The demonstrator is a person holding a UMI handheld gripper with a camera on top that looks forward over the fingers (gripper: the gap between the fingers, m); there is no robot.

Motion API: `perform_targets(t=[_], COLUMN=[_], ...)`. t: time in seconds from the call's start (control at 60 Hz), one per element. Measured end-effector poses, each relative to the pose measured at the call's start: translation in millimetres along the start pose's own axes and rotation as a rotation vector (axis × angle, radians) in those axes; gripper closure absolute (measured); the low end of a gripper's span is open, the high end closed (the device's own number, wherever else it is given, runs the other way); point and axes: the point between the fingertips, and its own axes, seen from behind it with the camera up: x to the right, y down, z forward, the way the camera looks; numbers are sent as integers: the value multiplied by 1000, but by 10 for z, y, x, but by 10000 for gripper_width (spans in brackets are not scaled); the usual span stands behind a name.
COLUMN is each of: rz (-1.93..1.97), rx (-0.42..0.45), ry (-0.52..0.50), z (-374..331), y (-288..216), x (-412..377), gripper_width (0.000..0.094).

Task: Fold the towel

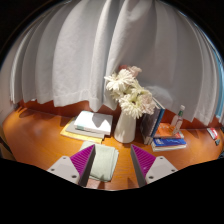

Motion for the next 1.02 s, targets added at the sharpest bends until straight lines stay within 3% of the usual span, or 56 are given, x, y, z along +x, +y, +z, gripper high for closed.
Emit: perform_targets(t=[0.183,0.517,0.683,1.017], rz=[37,97,90,110], rx=[64,50,29,42], ry=[40,123,151,139], z=[-815,-1923,-2183,-2375], y=[-241,357,651,758], x=[96,210,200,68], gripper_width=[206,196,195,195])
